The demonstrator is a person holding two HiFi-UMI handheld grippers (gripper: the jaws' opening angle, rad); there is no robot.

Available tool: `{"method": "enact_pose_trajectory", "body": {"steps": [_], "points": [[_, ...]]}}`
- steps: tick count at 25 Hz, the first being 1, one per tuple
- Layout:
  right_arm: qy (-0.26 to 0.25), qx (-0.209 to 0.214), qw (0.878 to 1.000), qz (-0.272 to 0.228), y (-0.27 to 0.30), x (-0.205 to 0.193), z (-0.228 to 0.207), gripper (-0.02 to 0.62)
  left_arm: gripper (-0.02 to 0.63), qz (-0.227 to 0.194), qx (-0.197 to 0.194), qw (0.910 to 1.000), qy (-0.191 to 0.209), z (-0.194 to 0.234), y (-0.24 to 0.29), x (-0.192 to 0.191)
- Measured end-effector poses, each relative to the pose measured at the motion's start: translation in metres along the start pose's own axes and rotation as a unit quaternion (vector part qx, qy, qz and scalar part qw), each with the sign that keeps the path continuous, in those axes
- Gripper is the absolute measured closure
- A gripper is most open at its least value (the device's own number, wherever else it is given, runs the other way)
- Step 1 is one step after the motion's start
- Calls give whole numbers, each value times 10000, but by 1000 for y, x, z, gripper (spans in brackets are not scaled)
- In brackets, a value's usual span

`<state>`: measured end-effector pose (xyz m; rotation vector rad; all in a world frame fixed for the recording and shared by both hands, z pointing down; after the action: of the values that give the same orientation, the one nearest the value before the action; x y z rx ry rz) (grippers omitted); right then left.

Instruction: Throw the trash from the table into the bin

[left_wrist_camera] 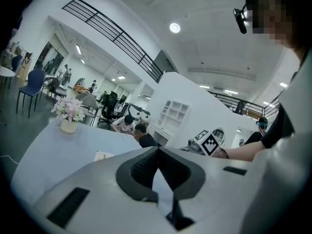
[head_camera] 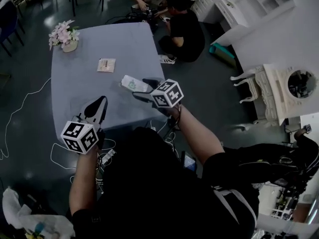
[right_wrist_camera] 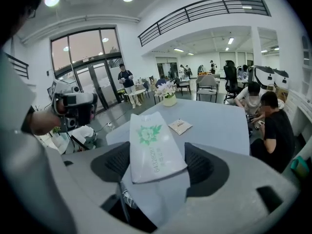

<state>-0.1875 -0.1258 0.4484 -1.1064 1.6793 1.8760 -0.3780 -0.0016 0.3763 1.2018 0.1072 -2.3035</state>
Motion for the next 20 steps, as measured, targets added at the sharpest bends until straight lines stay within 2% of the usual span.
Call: {"method": "enact_pose_trajectory", "body": {"steps": [5,11,20], "points": [[145,-106,9997,-136,-23,-6,16,250,592,192,-208,9995,109,-17,7,-10],[394,-243,9985,-302,-47,-18,21,250,592,534,-296,9966,559,-35,22,-20],[497,-410,9963,-564,-75,-34,10,250,592,701,-471,9943,651,-60,61,-30]]}}
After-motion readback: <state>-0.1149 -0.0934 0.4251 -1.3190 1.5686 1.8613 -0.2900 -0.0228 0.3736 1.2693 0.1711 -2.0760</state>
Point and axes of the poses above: the fingertips, and each gripper's own axes: y forward along the fingers, z to its left, x out of its top, the point moved 6 cm from there along -y, backward along the fingers, and after that the axes turned 12 degrees about -y, right-handed, at the moved point
